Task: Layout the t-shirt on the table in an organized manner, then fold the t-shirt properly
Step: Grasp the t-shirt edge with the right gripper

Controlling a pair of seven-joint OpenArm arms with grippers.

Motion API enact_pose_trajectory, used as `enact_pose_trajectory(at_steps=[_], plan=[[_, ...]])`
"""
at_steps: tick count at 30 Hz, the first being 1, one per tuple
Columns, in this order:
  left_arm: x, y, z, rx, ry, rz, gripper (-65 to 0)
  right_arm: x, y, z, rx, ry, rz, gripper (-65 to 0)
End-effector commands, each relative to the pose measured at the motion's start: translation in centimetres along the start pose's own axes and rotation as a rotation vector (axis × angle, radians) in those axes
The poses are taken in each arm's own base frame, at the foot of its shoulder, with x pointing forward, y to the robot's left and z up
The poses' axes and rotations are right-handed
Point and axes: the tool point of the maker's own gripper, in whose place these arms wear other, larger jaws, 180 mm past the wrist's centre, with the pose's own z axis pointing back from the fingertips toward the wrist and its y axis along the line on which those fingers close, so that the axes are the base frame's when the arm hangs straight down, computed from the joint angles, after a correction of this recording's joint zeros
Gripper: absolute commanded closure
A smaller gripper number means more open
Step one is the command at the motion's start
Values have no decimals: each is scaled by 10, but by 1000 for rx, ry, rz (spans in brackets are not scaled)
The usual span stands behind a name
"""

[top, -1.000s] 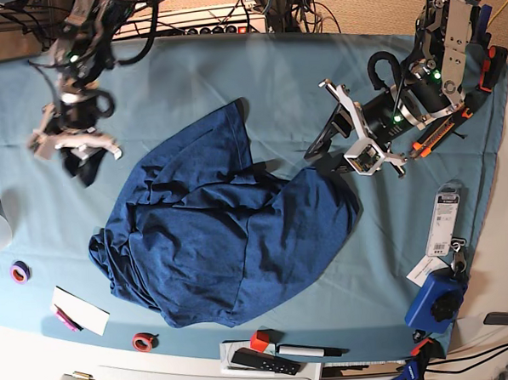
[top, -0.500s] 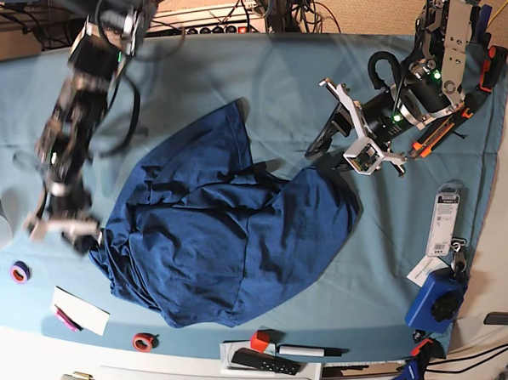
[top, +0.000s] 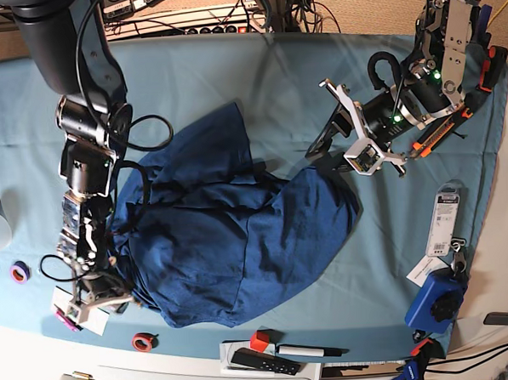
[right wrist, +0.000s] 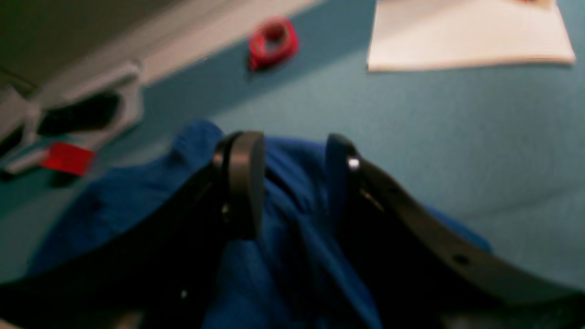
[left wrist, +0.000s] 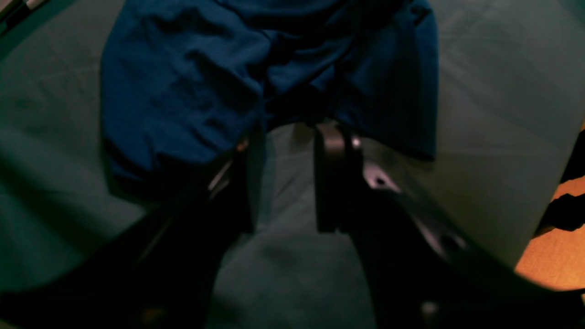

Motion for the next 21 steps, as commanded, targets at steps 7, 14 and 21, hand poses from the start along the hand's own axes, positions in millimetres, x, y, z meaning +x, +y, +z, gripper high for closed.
enact_pose_trajectory(at_steps=[7, 14, 21], plan=[[14, 3, 2, 1, -48, -12, -196, -2, -19, -2, -67, -15, 43, -225], [14, 3, 2, 2, -48, -13, -196, -4, -23, -1, -72, -31, 47, -37], [8, 17, 3, 81, -14, -28, -196, 2, -36, 14, -90, -46, 89, 0]])
